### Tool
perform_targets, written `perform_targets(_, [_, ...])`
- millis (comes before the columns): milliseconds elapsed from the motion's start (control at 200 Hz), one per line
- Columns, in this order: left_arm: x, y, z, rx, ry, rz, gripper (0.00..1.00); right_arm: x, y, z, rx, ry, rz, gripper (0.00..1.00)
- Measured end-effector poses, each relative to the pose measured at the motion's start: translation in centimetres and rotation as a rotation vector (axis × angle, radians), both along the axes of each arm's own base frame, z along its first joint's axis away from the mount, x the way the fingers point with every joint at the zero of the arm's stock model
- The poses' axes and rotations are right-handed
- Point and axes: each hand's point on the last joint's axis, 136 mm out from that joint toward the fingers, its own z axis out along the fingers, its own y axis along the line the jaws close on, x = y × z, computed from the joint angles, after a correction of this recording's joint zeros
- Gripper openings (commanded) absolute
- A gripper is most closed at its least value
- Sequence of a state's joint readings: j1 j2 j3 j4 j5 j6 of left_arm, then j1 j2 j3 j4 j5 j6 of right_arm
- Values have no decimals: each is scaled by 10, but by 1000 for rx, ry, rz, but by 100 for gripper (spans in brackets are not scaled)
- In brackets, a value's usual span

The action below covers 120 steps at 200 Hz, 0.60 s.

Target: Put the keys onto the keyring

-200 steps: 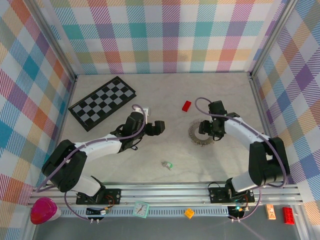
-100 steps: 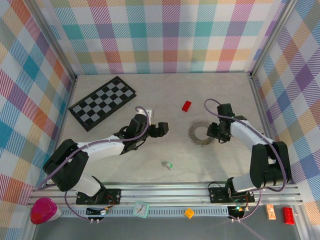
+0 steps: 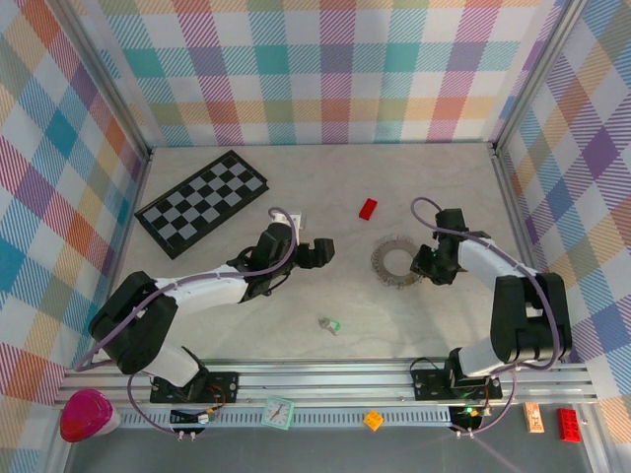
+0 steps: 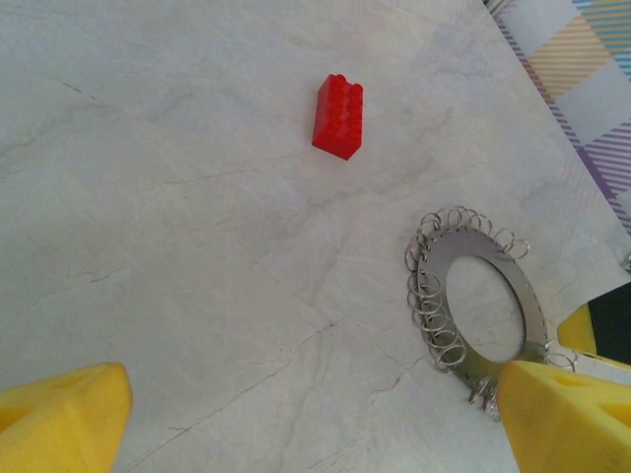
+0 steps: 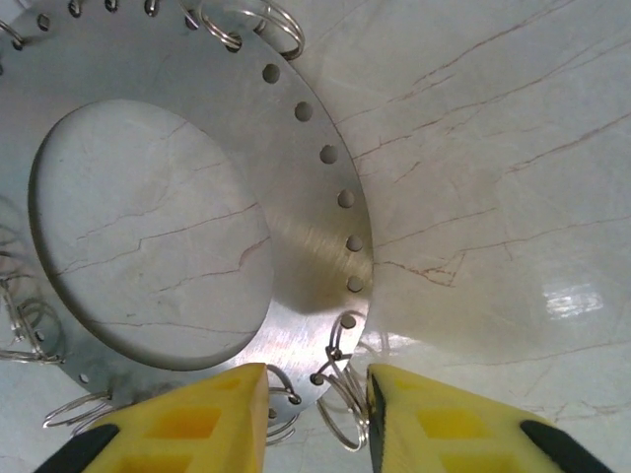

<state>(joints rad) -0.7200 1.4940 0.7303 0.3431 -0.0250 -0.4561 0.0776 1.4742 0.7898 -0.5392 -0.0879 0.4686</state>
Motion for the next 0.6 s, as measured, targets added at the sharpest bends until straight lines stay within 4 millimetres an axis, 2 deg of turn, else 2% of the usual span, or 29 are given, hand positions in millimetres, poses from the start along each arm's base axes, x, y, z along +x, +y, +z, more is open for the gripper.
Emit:
perform_targets(185, [1,1,0,5,-4,9,94,-2,-5,-4,-22,13,-24,34])
perform_targets(600, [0,1,0,7,-6,12,94,-3,-10,-6,-48,19,-53,17])
